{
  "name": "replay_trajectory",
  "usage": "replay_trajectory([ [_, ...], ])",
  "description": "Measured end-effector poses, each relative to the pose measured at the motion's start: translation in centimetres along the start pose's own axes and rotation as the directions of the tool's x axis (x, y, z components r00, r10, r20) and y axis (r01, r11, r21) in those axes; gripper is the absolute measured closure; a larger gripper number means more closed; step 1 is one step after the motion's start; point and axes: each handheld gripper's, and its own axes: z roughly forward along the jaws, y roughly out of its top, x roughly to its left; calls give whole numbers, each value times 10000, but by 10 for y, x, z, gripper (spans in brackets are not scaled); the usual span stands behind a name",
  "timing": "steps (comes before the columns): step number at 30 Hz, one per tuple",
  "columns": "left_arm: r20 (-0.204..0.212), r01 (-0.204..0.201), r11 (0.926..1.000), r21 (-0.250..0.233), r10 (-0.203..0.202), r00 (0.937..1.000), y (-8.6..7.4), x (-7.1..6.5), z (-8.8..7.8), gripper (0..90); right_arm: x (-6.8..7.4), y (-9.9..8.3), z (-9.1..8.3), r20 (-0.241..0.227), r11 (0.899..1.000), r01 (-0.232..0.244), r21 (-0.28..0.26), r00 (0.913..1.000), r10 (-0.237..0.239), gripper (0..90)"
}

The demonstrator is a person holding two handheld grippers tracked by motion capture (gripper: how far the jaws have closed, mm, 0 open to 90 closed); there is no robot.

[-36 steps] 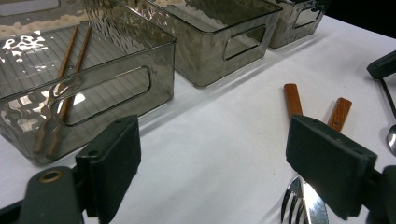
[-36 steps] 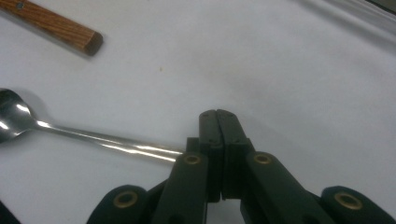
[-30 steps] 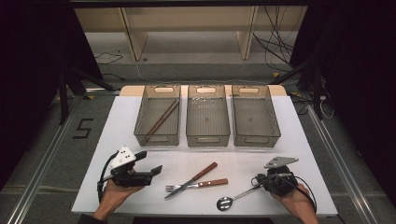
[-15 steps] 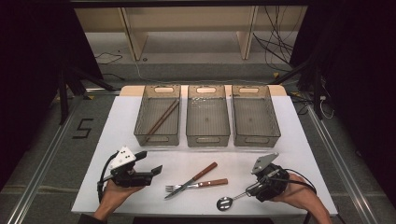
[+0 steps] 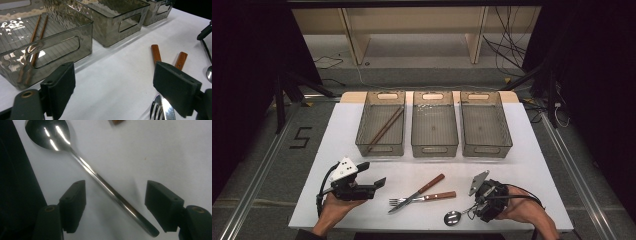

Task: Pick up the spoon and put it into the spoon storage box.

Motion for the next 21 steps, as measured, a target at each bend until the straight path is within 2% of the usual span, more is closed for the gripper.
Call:
replay_trajectory([
  [4,-7,-19,10000,4,19,10000,0,0,0,177,0,2,2,-95,9999,90,101,9999,-90,423],
  [8,-4,-43,10000,13,43,10000,0,0,0,177,0,5,4,-210,9988,453,196,9988,-449,481],
  [10,-16,-47,10000,32,47,10000,0,0,1,177,1,6,6,-242,9983,479,323,9986,-471,505],
  [15,-18,-53,10000,26,53,10000,0,0,0,177,1,8,7,-359,9958,773,485,9965,-756,558],
  [21,-21,-62,10000,26,62,10000,0,-1,0,177,0,11,7,-554,9942,879,613,9949,-846,604],
])
